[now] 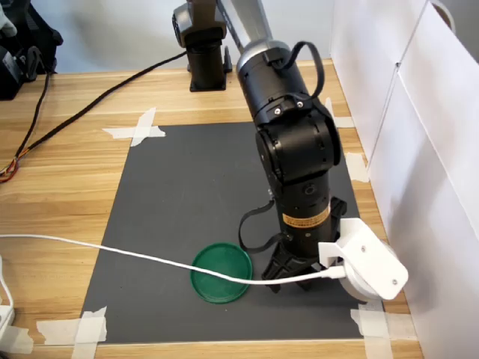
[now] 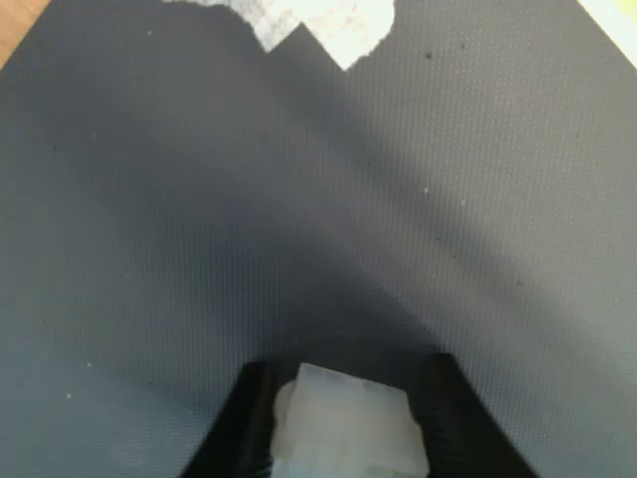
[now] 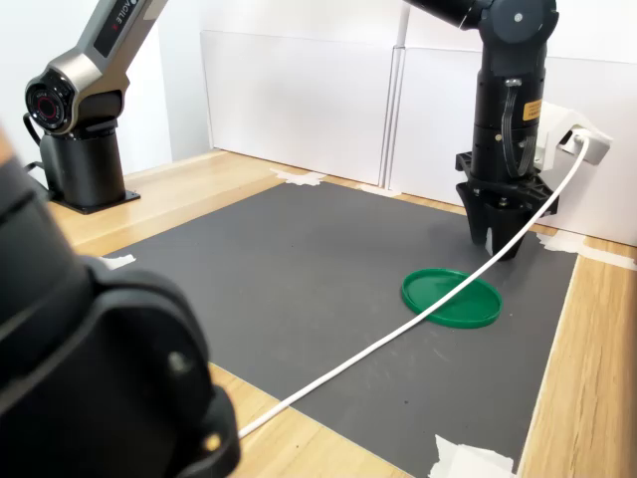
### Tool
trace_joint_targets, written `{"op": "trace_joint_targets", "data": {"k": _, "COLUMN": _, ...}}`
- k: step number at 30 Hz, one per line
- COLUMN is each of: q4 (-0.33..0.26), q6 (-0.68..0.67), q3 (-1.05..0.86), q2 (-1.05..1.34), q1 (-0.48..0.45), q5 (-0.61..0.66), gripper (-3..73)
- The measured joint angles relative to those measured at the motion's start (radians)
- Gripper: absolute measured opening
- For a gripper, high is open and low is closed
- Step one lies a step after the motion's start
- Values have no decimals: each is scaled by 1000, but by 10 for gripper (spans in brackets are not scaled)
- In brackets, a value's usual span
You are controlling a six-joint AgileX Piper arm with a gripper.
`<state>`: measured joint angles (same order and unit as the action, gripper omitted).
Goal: Grasp a white terminal and put it in the green lid.
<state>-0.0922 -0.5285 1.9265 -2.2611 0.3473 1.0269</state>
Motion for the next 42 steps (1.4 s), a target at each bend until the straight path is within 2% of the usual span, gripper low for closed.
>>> {"op": "trace_joint_targets", "data": {"k": 13, "q4": 0, "q6": 7, "q3": 0, "q2": 64, "q1": -8, "q5": 7, "gripper": 305}}
{"op": "trace_joint_targets", "data": {"k": 20, "q4": -7, "q6": 3, "q3": 0, "q2": 150, "q1": -84, "q5": 12, "gripper": 305}}
{"op": "trace_joint_targets", "data": {"k": 26, "q4": -6, "q6": -73, "q3": -7, "q2": 169, "q1": -171, "q5": 65, "gripper": 305}}
{"op": "trace_joint_targets", "data": {"k": 32, "q4": 5, "q6": -158, "q3": -86, "q2": 181, "q1": -220, "q5": 63, "gripper": 305}}
{"op": "trace_joint_targets", "data": {"k": 42, "q4": 30, "q6": -242, "q3": -209, "q2": 183, "q1": -224, "q5": 25, "gripper": 305}}
